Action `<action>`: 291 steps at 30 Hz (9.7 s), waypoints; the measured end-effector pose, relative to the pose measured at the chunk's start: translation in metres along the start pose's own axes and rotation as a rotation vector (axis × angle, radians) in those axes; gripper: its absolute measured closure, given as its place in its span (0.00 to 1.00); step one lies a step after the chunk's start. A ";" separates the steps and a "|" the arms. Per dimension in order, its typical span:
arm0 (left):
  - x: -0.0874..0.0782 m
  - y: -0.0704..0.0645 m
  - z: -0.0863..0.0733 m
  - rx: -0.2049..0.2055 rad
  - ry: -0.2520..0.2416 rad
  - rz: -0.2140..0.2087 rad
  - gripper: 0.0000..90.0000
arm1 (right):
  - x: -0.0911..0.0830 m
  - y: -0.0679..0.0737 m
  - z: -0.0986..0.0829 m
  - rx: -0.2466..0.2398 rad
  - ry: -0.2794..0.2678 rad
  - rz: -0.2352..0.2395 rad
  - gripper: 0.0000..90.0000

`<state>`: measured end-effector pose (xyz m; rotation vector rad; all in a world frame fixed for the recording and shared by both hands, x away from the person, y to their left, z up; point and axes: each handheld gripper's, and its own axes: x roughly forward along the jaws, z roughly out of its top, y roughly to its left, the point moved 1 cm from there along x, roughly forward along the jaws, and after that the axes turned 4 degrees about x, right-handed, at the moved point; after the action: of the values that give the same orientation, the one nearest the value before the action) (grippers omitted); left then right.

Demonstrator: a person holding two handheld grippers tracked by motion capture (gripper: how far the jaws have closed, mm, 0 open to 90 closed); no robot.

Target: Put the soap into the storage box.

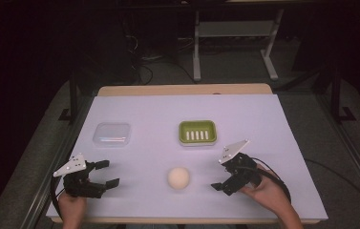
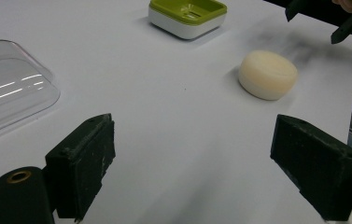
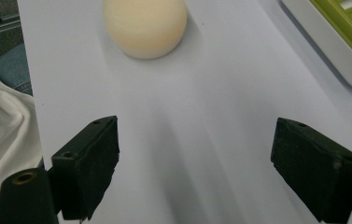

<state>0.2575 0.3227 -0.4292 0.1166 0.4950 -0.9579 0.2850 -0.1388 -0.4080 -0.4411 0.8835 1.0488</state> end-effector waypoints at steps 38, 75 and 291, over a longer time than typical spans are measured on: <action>0.001 0.000 0.000 0.009 0.008 -0.005 0.15 | 0.030 0.015 0.058 -0.123 0.057 0.062 0.16; 0.002 0.000 0.001 0.013 0.008 -0.008 0.15 | 0.062 0.027 0.090 -0.165 0.110 0.111 0.16; 0.001 0.000 0.002 0.012 -0.001 0.003 0.15 | 0.017 -0.094 0.132 0.029 0.063 0.035 0.26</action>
<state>0.2585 0.3216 -0.4277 0.1283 0.4882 -0.9578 0.4264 -0.0804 -0.3515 -0.4372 0.9641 1.0575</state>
